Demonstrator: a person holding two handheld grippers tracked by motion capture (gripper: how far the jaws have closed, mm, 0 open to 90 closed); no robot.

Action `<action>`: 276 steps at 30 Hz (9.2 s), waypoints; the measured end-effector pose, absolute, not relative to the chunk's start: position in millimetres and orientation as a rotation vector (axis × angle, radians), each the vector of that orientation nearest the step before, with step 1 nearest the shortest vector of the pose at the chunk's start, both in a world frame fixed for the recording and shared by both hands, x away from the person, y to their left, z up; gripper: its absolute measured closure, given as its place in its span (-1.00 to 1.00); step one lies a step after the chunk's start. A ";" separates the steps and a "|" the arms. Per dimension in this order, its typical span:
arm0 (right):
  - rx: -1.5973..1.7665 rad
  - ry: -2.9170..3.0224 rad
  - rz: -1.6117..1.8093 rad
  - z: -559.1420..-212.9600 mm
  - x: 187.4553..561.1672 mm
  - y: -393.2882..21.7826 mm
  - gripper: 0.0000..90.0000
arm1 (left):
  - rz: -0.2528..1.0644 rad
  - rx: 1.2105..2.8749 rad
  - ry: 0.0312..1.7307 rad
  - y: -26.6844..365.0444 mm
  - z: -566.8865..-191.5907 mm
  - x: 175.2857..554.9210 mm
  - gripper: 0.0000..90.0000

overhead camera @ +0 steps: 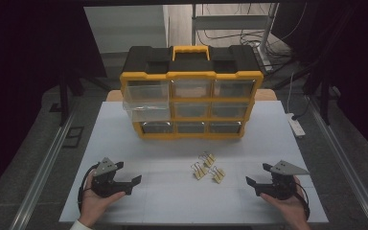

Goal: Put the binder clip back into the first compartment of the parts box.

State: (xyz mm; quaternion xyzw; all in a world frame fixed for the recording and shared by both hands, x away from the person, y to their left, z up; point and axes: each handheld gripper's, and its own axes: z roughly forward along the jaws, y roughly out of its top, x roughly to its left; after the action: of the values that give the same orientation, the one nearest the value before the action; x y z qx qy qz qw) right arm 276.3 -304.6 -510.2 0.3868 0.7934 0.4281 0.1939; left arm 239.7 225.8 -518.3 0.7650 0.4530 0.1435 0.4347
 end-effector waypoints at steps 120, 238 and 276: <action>1.052 2.247 1.138 -514.3 279.1 -301.2 -0.63 | -0.192 2.297 0.775 36.5 -509.4 345.6 0.79; 1.074 2.211 1.121 -511.5 278.1 -305.0 -0.61 | 0.275 1.617 0.640 159.8 -281.8 313.5 0.96; 1.074 2.214 1.115 -511.8 278.1 -305.1 -0.61 | 0.409 1.618 0.710 172.0 -291.0 315.0 -0.31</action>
State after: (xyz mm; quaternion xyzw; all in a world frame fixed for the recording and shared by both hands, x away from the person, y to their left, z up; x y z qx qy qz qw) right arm 278.1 -305.1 -511.8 0.3879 0.7998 0.4028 0.2183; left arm 315.0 172.0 -291.0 0.7026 0.3085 0.1778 0.6161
